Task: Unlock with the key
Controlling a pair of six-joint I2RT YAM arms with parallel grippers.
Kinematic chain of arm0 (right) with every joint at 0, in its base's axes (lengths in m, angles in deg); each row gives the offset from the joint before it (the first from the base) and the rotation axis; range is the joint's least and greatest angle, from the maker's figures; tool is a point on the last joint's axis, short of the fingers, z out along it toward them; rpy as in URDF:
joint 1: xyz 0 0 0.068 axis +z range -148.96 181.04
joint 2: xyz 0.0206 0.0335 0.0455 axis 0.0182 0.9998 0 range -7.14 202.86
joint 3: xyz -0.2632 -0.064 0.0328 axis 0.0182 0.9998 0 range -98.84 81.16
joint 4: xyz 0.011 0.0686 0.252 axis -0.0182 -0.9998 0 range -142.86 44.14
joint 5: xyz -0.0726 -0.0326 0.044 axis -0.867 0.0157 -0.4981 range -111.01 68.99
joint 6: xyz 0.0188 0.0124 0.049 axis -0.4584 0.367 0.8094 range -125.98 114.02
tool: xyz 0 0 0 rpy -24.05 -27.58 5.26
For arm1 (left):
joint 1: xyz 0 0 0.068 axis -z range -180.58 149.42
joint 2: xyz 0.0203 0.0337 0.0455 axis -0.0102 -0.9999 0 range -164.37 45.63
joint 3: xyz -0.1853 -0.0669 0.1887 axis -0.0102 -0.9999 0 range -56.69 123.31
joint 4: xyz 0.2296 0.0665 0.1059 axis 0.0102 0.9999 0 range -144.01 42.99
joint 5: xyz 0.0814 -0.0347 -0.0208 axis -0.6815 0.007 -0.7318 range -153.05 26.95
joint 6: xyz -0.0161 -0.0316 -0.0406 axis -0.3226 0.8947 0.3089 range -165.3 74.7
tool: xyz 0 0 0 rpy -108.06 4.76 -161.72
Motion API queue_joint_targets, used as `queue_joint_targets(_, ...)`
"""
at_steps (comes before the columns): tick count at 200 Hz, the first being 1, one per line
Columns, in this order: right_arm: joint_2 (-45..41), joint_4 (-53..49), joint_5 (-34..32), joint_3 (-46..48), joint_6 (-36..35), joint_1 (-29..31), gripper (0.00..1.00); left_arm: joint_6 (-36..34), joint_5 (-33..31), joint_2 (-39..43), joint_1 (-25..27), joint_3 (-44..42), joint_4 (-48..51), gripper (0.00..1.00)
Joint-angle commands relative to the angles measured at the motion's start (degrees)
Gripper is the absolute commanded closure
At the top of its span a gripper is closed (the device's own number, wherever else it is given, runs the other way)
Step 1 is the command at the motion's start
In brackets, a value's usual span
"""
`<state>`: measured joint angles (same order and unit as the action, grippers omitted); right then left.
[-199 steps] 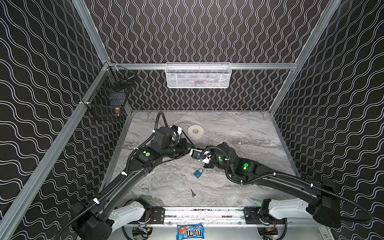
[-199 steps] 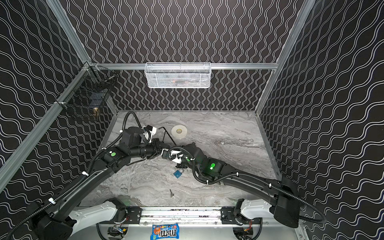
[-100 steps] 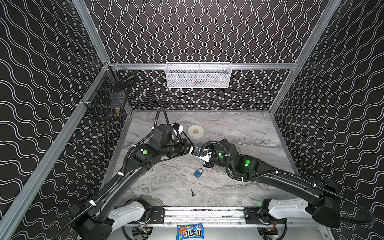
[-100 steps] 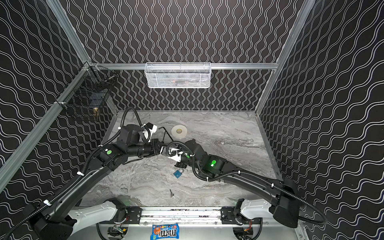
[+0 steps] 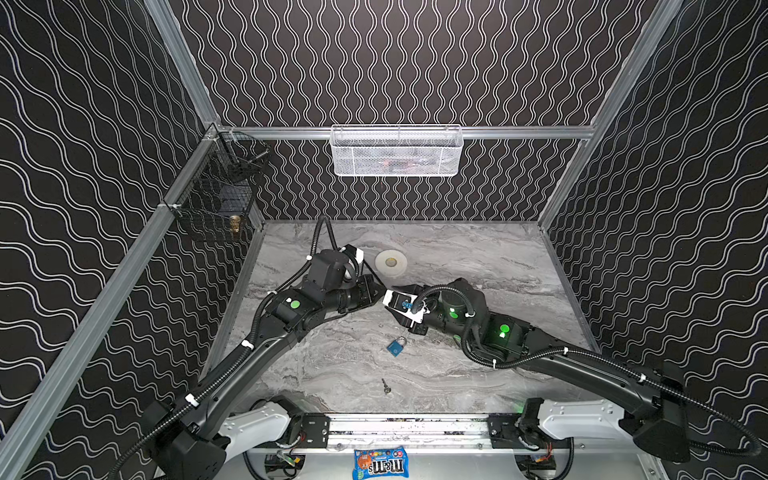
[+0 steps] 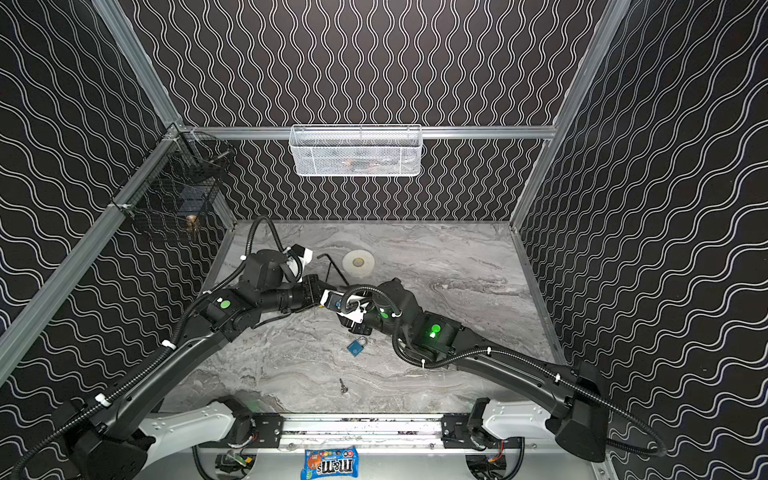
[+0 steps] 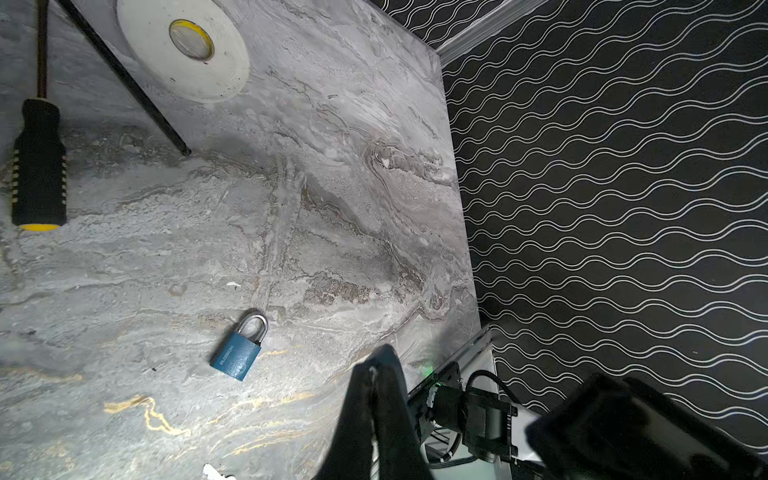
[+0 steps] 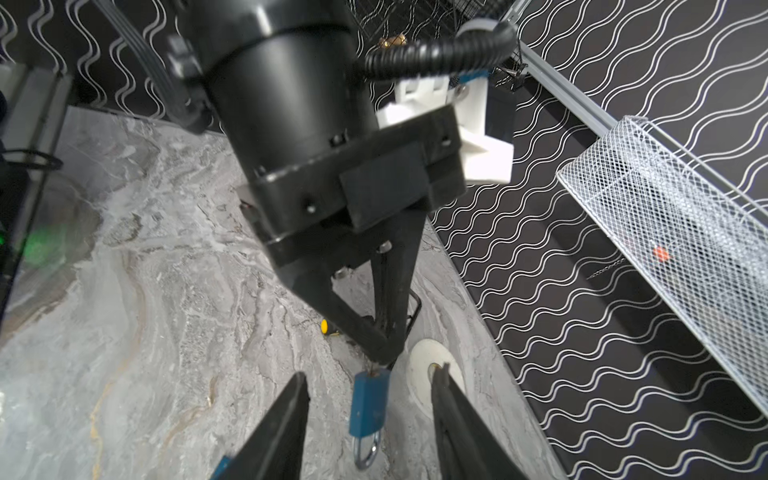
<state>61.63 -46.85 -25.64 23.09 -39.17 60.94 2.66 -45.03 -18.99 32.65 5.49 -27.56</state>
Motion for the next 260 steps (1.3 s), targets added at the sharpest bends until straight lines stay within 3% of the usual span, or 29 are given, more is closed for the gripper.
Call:
queue_joint_targets(1, -1.35, 1.53, 4.18, -0.16, 9.21, -2.17, 0.39, -1.85, -0.92, 0.23, -0.02, -1.11, -6.08, 1.00)
queue_joint_targets(12, -1.53, -0.23, 9.05, -1.62, 19.21, -6.42, 0.37, -4.21, -2.14, 0.84, -0.09, -2.47, -8.76, 1.00)
queue_joint_targets(25, -1.69, 0.45, 20.39, -1.68, 34.65, -14.59, 0.31, -7.28, -3.29, 1.79, -0.05, -3.90, -11.13, 1.00)
queue_joint_targets(49, -1.92, 6.63, 38.13, 1.94, 59.94, -25.94, 0.30, -9.71, -0.75, 5.06, -0.01, -10.28, -25.47, 1.00)
queue_joint_targets(74, -2.20, 20.00, 48.70, 10.03, 79.74, -32.36, 0.30, -11.69, 1.54, 5.69, -0.08, -12.06, -30.47, 1.00)
queue_joint_targets(102, 1.05, 37.03, 53.60, 14.48, 95.64, -34.50, 0.29, -11.37, 4.70, 6.06, -0.06, -15.39, -38.62, 1.00)
queue_joint_targets(136, 5.54, 49.34, 57.72, 13.77, 103.73, -34.50, 0.32, -12.91, 5.16, 6.28, -0.04, -16.62, -40.94, 1.00)
queue_joint_targets(159, 6.51, 45.16, 57.10, 13.91, 101.15, -34.45, 0.35, -12.59, 5.57, 5.88, -0.07, -17.25, -43.11, 1.00)
queue_joint_targets(188, 7.77, 47.98, 57.74, 13.30, 101.10, -32.62, 0.37, -12.14, 5.89, 5.35, -0.10, -17.41, -44.35, 1.00)
queue_joint_targets(242, 10.68, 52.07, 58.89, 13.20, 102.48, -31.51, 0.61, -11.76, 5.16, 5.19, -0.06, -17.01, -44.85, 1.00)
queue_joint_targets(260, 10.90, 54.30, 58.82, 13.50, 103.03, -31.43, 0.65, -11.81, 4.84, 5.21, 0.05, -16.95, -44.42, 1.00)
